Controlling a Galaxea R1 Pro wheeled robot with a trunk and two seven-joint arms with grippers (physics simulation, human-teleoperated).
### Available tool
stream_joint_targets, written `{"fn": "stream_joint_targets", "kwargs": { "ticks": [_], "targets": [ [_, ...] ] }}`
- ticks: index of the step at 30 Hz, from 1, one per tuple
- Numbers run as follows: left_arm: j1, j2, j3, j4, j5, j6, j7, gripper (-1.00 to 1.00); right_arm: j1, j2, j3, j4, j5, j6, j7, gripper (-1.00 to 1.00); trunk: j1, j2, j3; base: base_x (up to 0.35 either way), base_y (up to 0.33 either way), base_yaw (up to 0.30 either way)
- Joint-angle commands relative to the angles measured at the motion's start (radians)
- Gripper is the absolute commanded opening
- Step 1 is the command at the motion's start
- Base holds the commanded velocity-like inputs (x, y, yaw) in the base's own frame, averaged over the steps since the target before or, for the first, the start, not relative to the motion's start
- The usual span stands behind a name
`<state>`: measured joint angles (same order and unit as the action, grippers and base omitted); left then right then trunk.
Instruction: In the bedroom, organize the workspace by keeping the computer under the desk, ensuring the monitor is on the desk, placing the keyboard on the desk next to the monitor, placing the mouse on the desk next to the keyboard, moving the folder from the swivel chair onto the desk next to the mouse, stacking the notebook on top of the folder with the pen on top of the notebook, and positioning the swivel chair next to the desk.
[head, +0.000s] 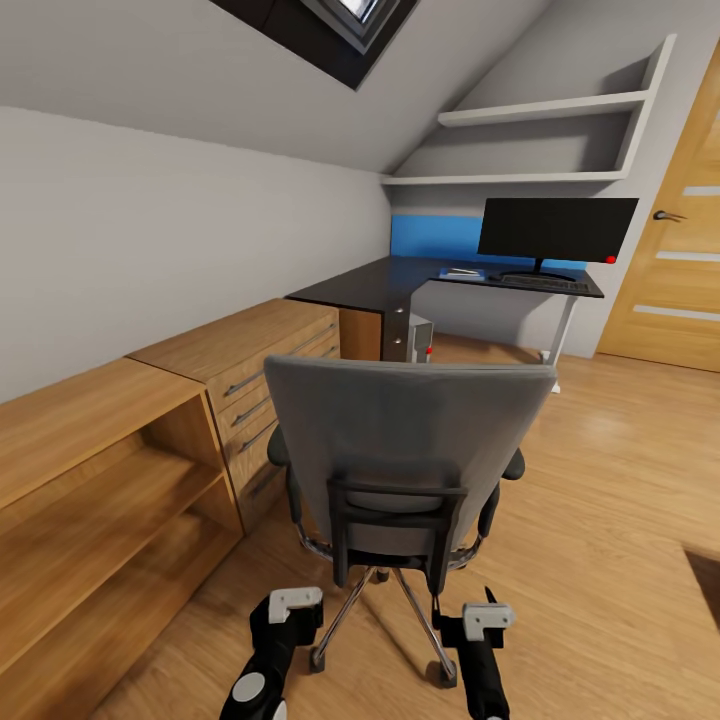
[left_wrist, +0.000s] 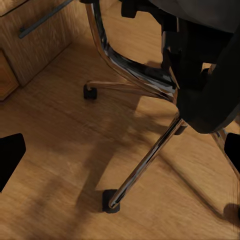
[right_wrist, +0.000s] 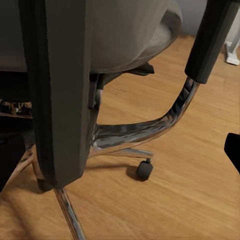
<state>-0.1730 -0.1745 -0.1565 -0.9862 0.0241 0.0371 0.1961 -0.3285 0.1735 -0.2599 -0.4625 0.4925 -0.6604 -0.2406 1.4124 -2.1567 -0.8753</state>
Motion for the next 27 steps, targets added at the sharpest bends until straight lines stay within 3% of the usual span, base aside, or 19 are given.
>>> {"fn": "stream_joint_targets", "kwargs": {
  "ticks": [1,12,27],
  "targets": [
    [0.0,0.0,-0.005,-0.001,0.003,0.003,0.005,1.0,-0.001,0.001,-0.006,0.001,0.011,-0.004,-0.002,1.0,0.0,0.0,-0.001,0.0,0.0,0.0],
    [0.0,0.0,-0.017,0.0,0.003,0.0,0.005,1.0,0.0,0.001,-0.008,0.007,0.011,-0.017,0.018,1.0,0.0,0.0,0.0,0.03,0.0,-0.016],
    [0.0,0.0,-0.015,0.0,0.004,0.0,0.005,1.0,0.0,0.001,-0.009,0.017,0.011,-0.023,0.018,1.0,0.0,0.0,0.016,0.079,0.0,-0.186]
  ]
}}
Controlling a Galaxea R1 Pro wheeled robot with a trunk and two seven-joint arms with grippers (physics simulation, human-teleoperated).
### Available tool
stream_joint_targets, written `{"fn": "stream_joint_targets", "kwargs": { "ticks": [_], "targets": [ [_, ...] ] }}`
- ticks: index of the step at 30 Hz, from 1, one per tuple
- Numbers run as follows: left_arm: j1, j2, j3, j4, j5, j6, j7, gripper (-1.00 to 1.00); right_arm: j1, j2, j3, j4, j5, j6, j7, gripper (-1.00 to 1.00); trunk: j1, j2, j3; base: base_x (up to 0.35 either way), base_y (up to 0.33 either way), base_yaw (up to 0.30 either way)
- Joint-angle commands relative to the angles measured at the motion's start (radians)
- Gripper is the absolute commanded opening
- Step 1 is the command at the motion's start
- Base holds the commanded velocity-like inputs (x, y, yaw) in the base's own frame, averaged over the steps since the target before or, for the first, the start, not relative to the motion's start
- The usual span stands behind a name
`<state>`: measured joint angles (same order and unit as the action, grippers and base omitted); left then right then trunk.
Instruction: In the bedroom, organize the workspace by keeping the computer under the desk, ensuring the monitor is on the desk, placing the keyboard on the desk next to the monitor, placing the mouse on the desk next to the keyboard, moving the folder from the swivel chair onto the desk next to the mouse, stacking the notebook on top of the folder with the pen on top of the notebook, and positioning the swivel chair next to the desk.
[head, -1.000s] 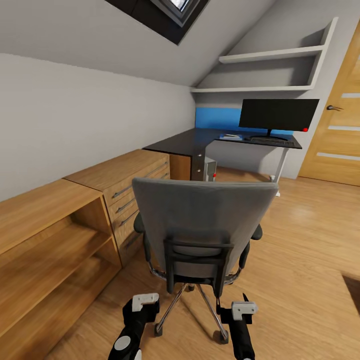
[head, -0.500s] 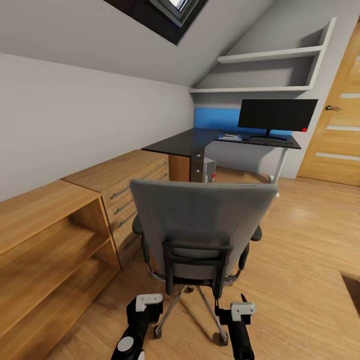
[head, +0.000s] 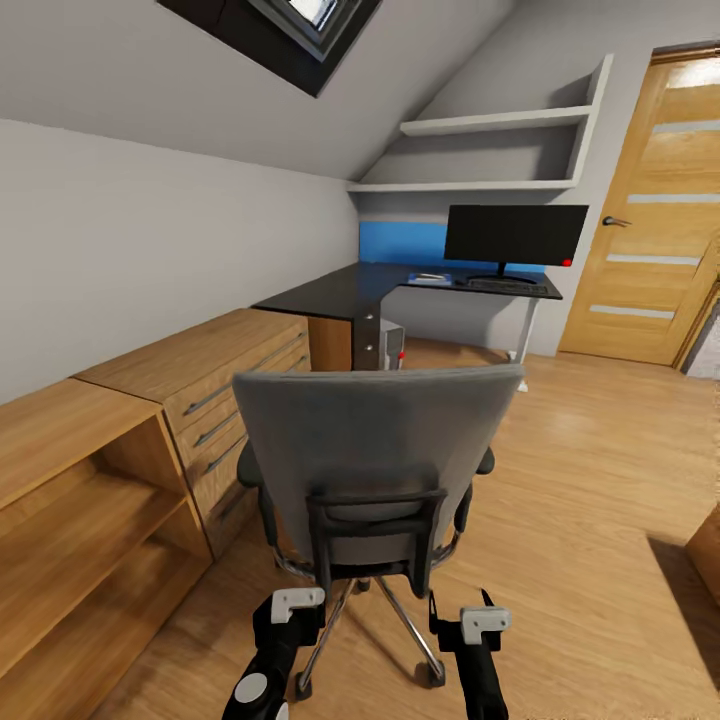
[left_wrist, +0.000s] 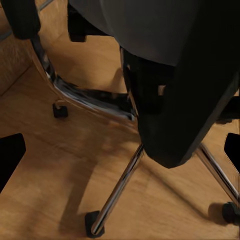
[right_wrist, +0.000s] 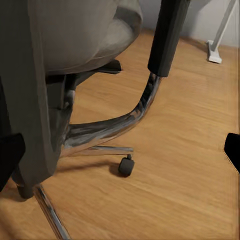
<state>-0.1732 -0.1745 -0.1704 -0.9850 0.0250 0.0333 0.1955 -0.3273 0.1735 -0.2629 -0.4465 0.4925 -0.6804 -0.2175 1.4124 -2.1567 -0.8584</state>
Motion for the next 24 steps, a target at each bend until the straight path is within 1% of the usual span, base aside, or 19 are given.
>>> {"fn": "stream_joint_targets", "kwargs": {
  "ticks": [1,5,12,20,24],
  "targets": [
    [0.0,0.0,-0.001,-0.001,0.003,0.004,0.005,1.0,-0.001,0.001,-0.006,0.001,0.011,-0.005,-0.005,1.0,0.0,0.0,0.0,0.002,0.0,-0.181],
    [0.0,0.0,-0.001,-0.001,0.003,0.004,0.006,1.0,-0.001,0.001,-0.006,0.005,0.011,-0.009,-0.004,1.0,0.0,0.0,0.003,0.001,0.0,-0.12],
    [0.0,0.0,-0.001,-0.001,0.003,0.004,0.007,1.0,-0.001,0.001,-0.006,0.012,0.012,-0.011,-0.004,1.0,0.0,0.0,0.004,0.009,0.005,-0.02],
    [0.0,0.0,-0.001,-0.001,0.003,0.004,0.007,1.0,-0.001,0.001,-0.006,0.014,0.012,-0.011,-0.002,1.0,0.0,0.0,0.004,0.182,0.15,-0.001],
    [0.0,0.0,-0.001,-0.001,0.003,0.004,0.008,1.0,-0.001,0.001,-0.006,0.014,0.012,-0.011,-0.002,1.0,0.0,0.0,0.004,0.079,0.064,0.0]
  ]
}}
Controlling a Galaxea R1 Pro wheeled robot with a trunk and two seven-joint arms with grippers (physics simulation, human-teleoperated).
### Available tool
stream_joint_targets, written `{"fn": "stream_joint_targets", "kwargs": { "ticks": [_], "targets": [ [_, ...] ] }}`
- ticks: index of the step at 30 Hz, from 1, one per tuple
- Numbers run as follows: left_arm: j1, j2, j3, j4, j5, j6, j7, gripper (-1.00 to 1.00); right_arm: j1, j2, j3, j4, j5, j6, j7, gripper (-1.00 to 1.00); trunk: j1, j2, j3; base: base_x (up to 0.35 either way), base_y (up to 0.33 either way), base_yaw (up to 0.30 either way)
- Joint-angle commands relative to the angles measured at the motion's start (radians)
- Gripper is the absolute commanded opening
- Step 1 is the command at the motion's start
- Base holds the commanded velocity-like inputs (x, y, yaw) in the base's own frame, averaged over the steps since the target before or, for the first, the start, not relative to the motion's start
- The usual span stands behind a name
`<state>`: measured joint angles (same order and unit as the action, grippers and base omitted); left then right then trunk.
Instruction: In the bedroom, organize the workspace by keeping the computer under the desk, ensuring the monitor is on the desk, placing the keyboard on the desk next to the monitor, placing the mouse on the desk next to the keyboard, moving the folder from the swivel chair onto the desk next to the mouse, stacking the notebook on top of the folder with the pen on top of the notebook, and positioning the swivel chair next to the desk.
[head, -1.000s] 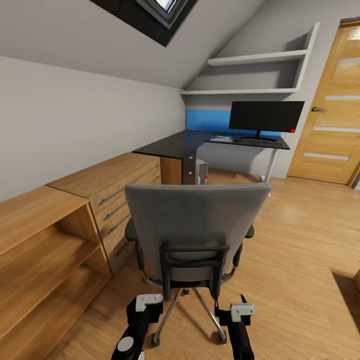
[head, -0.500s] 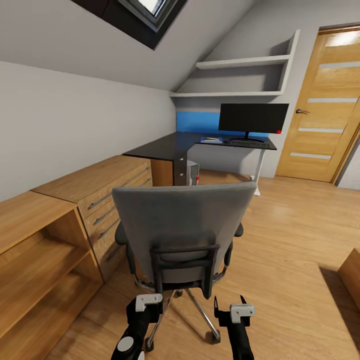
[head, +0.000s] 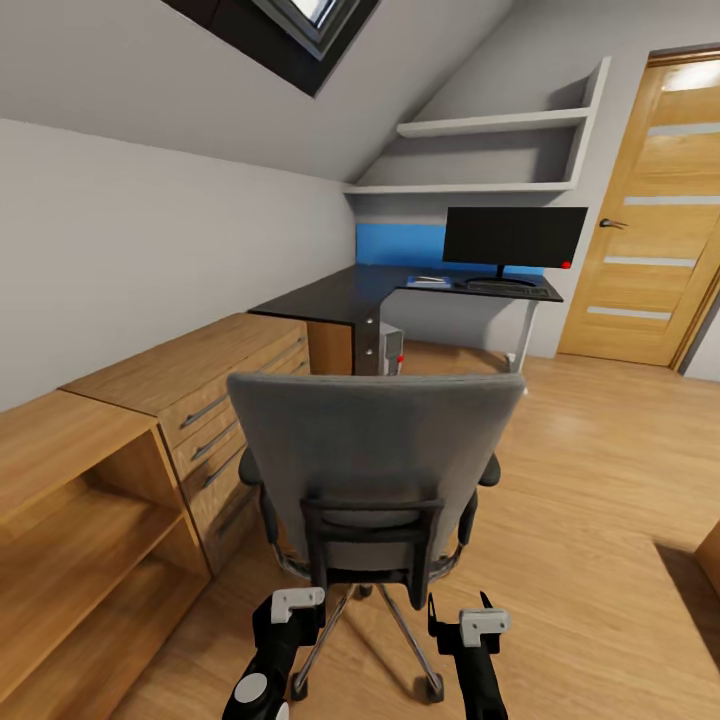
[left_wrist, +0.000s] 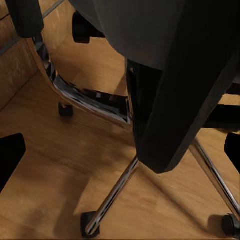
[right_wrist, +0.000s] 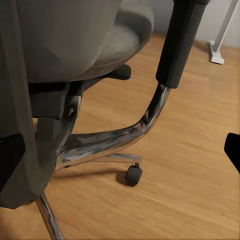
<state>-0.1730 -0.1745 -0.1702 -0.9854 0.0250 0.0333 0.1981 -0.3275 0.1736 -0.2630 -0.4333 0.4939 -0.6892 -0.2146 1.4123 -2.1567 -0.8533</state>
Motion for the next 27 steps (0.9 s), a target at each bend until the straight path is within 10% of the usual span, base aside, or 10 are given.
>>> {"fn": "stream_joint_targets", "kwargs": {
  "ticks": [1,27],
  "targets": [
    [0.0,0.0,-0.002,-0.001,0.003,0.004,0.006,1.0,-0.001,0.001,-0.005,0.001,0.011,-0.003,-0.005,1.0,0.0,0.0,-0.001,0.029,0.023,0.0],
    [0.0,0.001,0.0,-0.001,0.003,0.004,0.006,1.0,-0.001,0.001,-0.005,0.008,0.011,-0.025,-0.007,1.0,0.0,0.0,-0.001,0.059,0.051,0.0]
  ]
}}
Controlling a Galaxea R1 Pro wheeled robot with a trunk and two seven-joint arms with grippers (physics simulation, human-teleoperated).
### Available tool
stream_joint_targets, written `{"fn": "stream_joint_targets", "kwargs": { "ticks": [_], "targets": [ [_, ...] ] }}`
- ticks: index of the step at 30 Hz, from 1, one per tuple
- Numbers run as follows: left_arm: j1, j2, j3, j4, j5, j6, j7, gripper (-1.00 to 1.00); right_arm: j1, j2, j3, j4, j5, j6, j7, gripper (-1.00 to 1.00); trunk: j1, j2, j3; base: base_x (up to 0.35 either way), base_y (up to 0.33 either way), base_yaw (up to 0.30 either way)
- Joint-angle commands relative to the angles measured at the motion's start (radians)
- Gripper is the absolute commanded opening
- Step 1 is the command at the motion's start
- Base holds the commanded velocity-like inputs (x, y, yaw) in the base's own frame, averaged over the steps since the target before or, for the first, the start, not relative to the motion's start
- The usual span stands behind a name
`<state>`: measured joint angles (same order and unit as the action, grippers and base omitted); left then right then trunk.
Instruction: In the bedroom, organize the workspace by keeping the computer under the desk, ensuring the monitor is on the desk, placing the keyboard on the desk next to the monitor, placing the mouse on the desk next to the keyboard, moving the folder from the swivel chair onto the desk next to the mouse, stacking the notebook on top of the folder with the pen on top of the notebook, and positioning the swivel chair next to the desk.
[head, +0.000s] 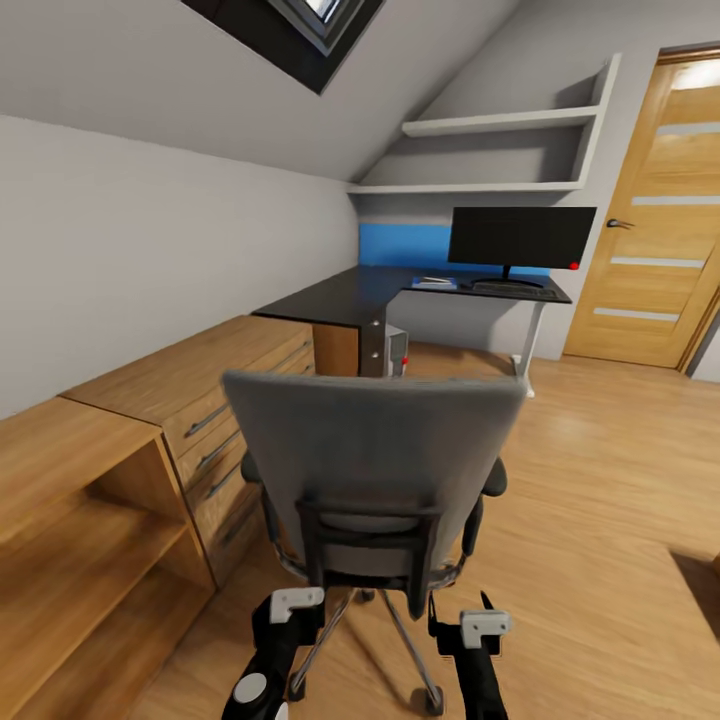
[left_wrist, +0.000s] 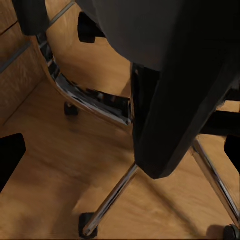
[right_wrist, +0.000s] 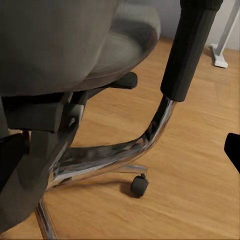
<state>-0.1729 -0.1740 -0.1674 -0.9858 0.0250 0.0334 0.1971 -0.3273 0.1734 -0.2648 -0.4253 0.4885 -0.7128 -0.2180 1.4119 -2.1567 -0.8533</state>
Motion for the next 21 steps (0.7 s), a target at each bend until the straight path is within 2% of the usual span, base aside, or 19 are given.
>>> {"fn": "stream_joint_targets", "kwargs": {
  "ticks": [1,9,21],
  "targets": [
    [0.0,0.001,-0.003,-0.001,0.003,0.003,0.007,1.0,-0.001,0.001,-0.003,0.0,0.017,-0.005,-0.004,1.0,0.0,0.0,-0.001,0.24,0.208,0.0],
    [0.0,0.001,-0.003,-0.001,0.003,0.003,0.008,1.0,-0.001,0.001,-0.004,0.007,0.017,-0.012,-0.005,1.0,0.0,0.0,-0.001,0.217,0.184,0.0],
    [0.0,0.001,-0.004,-0.001,0.003,0.003,0.008,1.0,-0.001,0.001,-0.004,0.008,0.018,-0.013,-0.005,1.0,0.0,0.0,-0.001,0.009,0.016,0.0]
  ]
}}
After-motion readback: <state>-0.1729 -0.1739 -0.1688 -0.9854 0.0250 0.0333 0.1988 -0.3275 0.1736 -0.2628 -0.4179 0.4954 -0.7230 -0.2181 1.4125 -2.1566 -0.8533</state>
